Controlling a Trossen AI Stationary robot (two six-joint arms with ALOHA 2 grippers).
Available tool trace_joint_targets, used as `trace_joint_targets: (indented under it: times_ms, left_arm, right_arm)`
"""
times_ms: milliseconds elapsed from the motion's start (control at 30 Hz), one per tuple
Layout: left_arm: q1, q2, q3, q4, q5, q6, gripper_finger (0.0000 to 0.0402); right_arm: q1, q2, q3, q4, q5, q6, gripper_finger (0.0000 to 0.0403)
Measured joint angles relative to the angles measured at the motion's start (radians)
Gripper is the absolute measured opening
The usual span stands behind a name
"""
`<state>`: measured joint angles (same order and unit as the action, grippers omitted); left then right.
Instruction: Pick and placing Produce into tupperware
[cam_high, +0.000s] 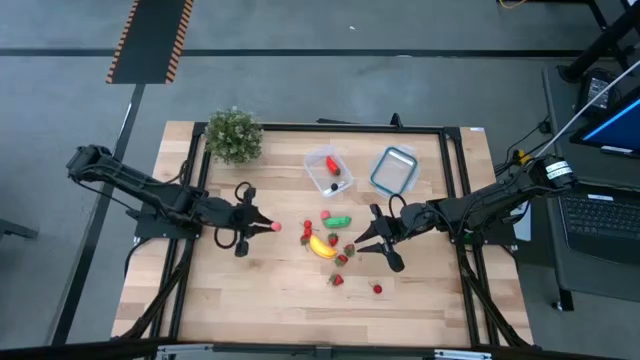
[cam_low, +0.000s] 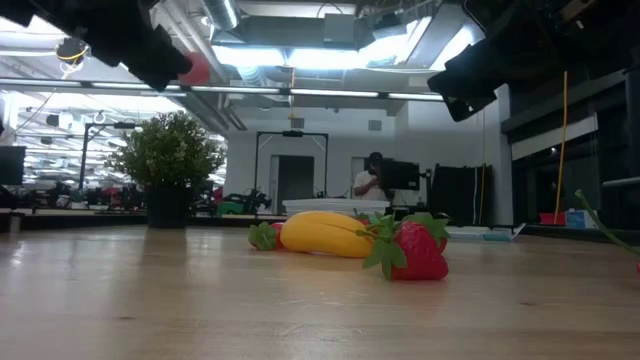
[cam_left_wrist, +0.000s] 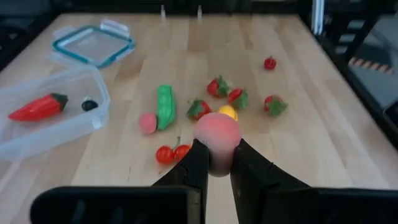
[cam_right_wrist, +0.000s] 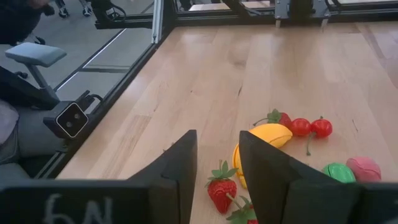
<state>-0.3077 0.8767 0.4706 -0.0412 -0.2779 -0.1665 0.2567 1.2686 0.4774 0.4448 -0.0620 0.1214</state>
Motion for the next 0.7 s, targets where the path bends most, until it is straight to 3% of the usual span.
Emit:
trace_joint_targets:
  times_ms: [267,700]
  left_arm:
    - [0.0,-0.044,-0.14,0.311,0.009,0.046,0.0038]
    - [0.0,-0.044,-0.172,0.402,0.032,0.097,0.0038]
  right_arm:
    - [0.0,0.0,0.0,0.0,0.0,-0.005,0.0122]
    - [0.0,0.0,0.0,0.002,0.0,-0.022,0.0122]
